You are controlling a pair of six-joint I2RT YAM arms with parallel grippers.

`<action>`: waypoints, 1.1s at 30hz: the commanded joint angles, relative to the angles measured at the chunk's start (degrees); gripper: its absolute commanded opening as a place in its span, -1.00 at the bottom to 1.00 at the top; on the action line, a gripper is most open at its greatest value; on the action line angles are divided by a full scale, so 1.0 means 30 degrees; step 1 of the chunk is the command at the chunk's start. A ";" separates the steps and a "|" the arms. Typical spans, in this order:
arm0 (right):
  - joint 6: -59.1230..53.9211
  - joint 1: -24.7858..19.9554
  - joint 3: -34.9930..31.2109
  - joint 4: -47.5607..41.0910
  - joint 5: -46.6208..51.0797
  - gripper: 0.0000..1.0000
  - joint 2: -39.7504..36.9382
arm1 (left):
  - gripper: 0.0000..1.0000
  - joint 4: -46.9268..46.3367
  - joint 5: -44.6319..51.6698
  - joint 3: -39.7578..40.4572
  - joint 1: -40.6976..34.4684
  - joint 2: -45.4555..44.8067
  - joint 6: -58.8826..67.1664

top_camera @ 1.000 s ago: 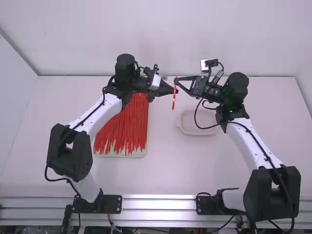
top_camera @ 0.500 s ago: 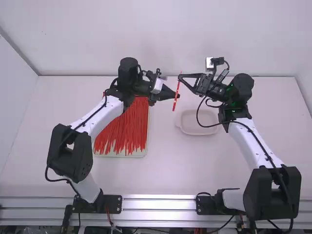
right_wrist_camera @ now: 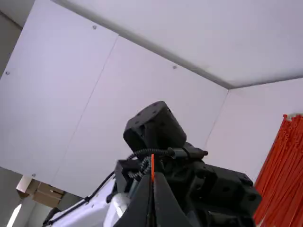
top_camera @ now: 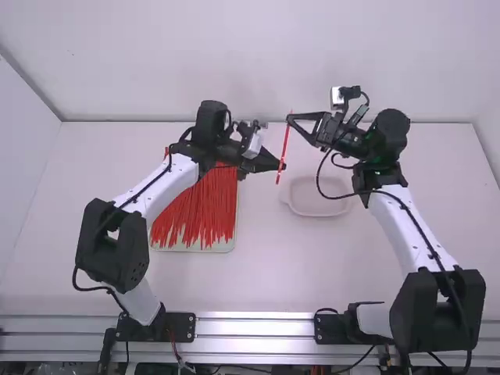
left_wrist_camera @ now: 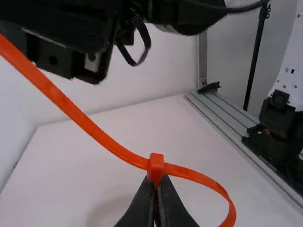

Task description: Fasten the cable tie

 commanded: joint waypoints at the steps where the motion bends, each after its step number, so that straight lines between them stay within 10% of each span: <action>1: -0.0765 -0.0219 0.2055 -0.0146 0.1319 -1.00 -0.0146 | -0.96 -0.0831 0.0590 -0.0648 -0.0291 -0.0277 0.1559; 18: -0.1610 -0.1319 0.4248 -0.2040 0.1020 -0.94 -0.0146 | -0.96 0.0780 0.0452 -0.1894 -0.0291 -0.0277 0.0590; 22: -0.2463 -0.1027 0.4197 -0.3198 0.0772 0.37 -0.0146 | -0.96 0.3286 0.0437 -0.1894 -0.0284 -0.0277 -0.1800; 25: -0.3417 -0.0918 0.4197 -0.4867 0.0736 0.98 -0.0146 | -0.96 0.5187 -0.0357 -0.1894 -0.0270 -0.0277 -0.3723; 33: -0.6594 -0.0962 0.4197 -1.0185 -0.0532 0.97 -0.0146 | -0.96 1.0397 -0.1552 -0.1894 -0.0270 -0.0277 -0.8298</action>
